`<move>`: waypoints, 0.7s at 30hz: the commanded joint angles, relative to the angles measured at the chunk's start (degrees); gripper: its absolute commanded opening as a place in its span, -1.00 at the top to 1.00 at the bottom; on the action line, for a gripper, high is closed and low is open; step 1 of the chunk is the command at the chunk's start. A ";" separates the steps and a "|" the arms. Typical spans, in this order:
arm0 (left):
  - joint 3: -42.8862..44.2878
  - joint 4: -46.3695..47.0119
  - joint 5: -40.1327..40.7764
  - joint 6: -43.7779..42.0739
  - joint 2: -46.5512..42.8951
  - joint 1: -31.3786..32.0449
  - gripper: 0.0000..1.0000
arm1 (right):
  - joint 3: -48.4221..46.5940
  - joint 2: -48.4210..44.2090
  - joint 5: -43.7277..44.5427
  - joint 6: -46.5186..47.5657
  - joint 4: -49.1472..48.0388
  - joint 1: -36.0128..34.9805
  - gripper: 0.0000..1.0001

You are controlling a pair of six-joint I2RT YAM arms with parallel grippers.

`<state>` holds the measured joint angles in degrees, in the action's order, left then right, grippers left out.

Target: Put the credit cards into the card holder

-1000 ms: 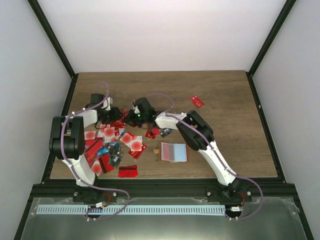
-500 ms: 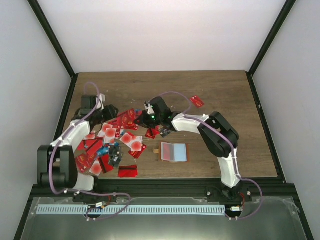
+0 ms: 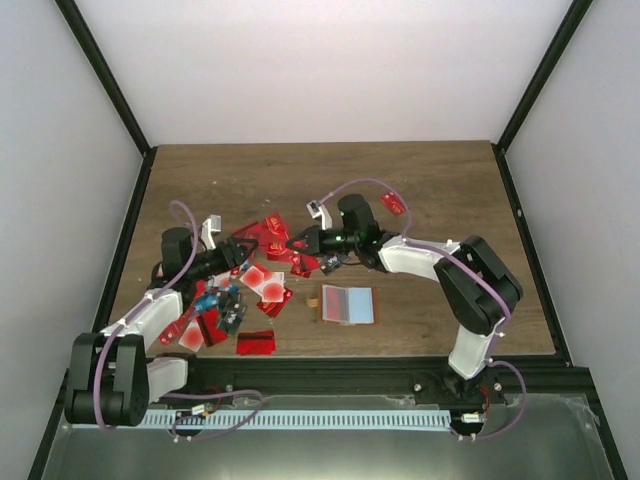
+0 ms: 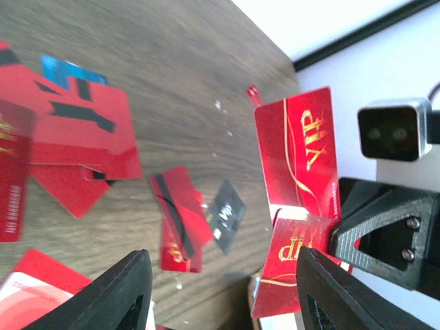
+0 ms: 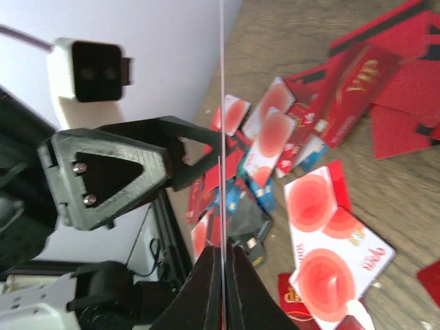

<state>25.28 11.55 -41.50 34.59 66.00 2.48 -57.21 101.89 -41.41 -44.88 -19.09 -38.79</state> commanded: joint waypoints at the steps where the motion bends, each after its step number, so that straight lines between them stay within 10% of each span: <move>1: -2.20 18.39 -9.91 8.54 0.74 0.82 -0.18 | 0.08 -1.95 -8.42 1.47 -5.37 0.01 0.99; 21: -4.60 35.57 -13.29 17.53 1.72 1.54 0.91 | 0.46 -0.56 -18.15 -4.53 -15.85 -0.06 0.99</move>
<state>21.17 41.01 -53.30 50.39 67.13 3.49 -57.08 101.58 -56.82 -49.04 -32.25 -38.70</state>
